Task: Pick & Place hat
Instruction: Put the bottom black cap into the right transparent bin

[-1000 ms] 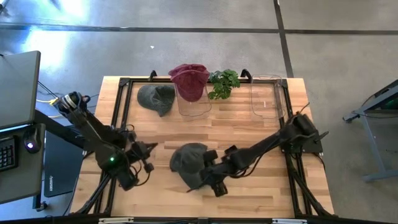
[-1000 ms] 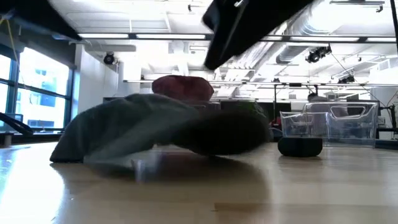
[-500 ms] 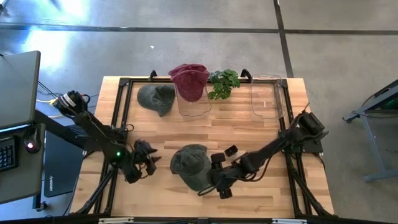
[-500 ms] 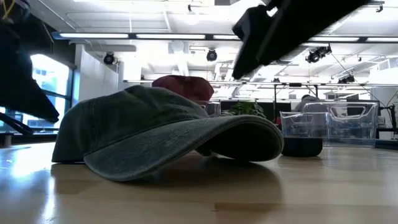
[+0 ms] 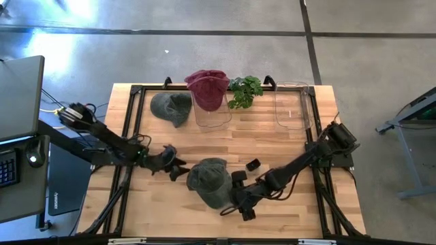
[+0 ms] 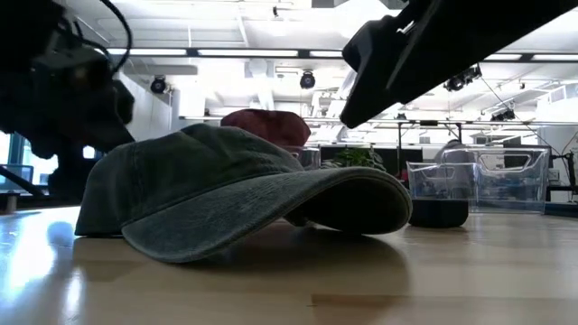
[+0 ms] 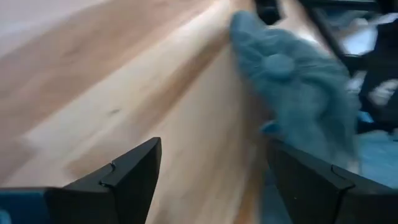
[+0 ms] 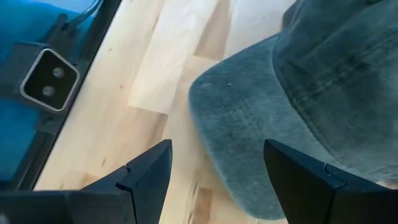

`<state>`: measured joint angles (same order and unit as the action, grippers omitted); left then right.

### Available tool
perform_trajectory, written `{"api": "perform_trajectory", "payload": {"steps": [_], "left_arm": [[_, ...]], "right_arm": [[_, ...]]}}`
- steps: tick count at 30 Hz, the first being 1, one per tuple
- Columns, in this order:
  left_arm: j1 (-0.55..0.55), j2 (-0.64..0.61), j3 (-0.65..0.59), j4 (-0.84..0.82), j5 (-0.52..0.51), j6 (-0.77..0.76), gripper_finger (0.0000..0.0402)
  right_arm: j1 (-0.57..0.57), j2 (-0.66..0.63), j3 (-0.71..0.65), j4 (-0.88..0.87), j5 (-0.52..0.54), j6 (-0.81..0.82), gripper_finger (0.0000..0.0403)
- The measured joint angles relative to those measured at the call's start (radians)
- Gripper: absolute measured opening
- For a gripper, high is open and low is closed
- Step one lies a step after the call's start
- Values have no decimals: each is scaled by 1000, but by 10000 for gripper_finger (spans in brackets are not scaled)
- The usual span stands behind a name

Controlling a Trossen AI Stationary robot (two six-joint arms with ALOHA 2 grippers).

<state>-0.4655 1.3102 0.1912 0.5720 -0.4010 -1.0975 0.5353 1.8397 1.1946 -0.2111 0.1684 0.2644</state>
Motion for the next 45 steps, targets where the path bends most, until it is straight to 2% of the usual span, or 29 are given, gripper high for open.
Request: {"api": "perform_trajectory", "payload": {"steps": [4, 6, 11, 15, 17, 19, 23, 28, 34, 39, 45], "left_arm": [[55, 55, 5, 233, 125, 85, 273], [78, 96, 25, 283, 175, 112, 267], [133, 218, 125, 297, 293, 155, 247], [166, 274, 221, 303, 437, 246, 234], [184, 273, 258, 256, 511, 281, 230], [200, 273, 284, 179, 551, 308, 228], [208, 257, 309, 105, 545, 355, 227], [205, 257, 314, 105, 543, 390, 227], [204, 257, 313, 115, 540, 414, 227], [204, 257, 313, 109, 540, 440, 227], [201, 219, 312, -32, 579, 438, 227]], "right_arm": [[15, 0, 0, 9, 0, -2, 249], [23, -2, 0, 18, -4, -2, 249], [47, -34, 0, 21, -20, -2, 249], [64, -81, 0, -4, 53, 21, 249], [60, -107, 1, -34, 107, 33, 249], [32, -135, 1, -66, 115, 39, 249], [-118, -186, 3, -86, -32, 6, 249], [-360, -143, 3, -65, -471, -31, 252], [-562, -21, 2, -8, -773, -90, 283], [-616, 98, 2, 121, -959, -81, 308], [-597, 180, 2, 216, -995, -88, 314]]}}
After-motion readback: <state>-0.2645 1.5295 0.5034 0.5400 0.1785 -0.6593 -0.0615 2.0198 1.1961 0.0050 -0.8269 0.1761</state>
